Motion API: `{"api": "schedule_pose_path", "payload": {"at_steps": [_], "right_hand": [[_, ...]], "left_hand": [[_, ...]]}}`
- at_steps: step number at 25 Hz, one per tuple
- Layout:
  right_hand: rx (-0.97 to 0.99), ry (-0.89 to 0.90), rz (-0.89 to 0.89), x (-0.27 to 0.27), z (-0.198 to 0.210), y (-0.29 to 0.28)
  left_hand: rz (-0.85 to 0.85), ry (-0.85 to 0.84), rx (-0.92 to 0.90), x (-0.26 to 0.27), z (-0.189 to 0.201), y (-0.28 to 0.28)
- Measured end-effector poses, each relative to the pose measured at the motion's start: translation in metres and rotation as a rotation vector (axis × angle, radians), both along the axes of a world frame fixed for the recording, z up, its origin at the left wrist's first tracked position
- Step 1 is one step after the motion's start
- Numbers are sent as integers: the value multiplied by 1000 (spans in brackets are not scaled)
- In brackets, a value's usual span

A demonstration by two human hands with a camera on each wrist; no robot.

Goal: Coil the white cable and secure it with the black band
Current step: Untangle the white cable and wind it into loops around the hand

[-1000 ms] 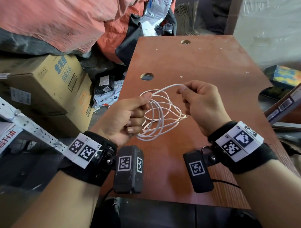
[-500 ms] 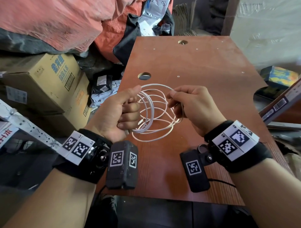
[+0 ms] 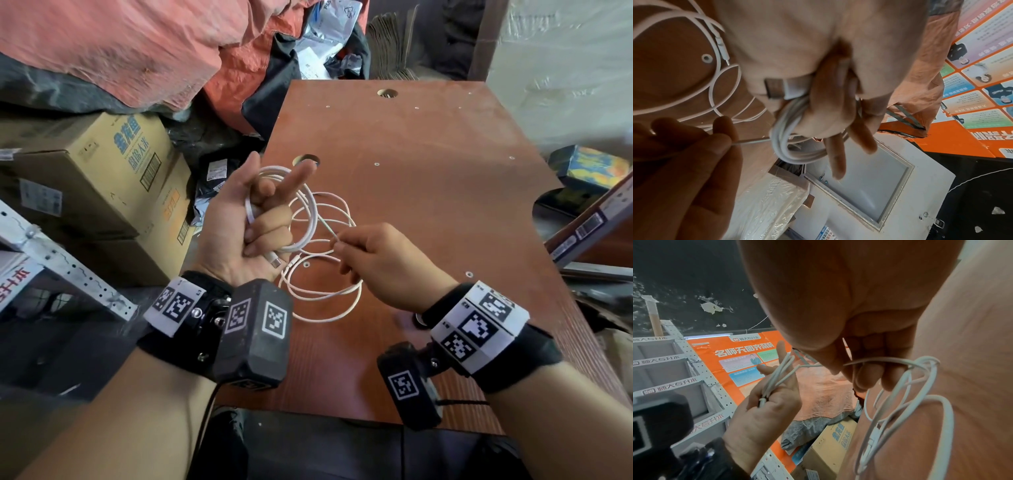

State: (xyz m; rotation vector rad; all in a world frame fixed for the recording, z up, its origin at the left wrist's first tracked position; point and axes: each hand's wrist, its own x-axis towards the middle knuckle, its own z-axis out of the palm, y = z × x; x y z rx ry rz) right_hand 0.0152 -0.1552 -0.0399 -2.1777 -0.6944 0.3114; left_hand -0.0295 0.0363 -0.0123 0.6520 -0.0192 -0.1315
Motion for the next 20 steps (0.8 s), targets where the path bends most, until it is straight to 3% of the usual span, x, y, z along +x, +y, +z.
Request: {"api": "schedule_pose_path", "payload": {"at_steps": [3, 8, 20], "right_hand": [[-15, -74, -19, 4, 0, -3], [-122, -126, 70, 7, 2, -3], [-220, -292, 225, -5, 7, -3]], "left_hand": [[39, -57, -87, 4, 1, -5], [229, -121, -80, 6, 7, -12], [391, 47, 417, 19, 3, -30]]}}
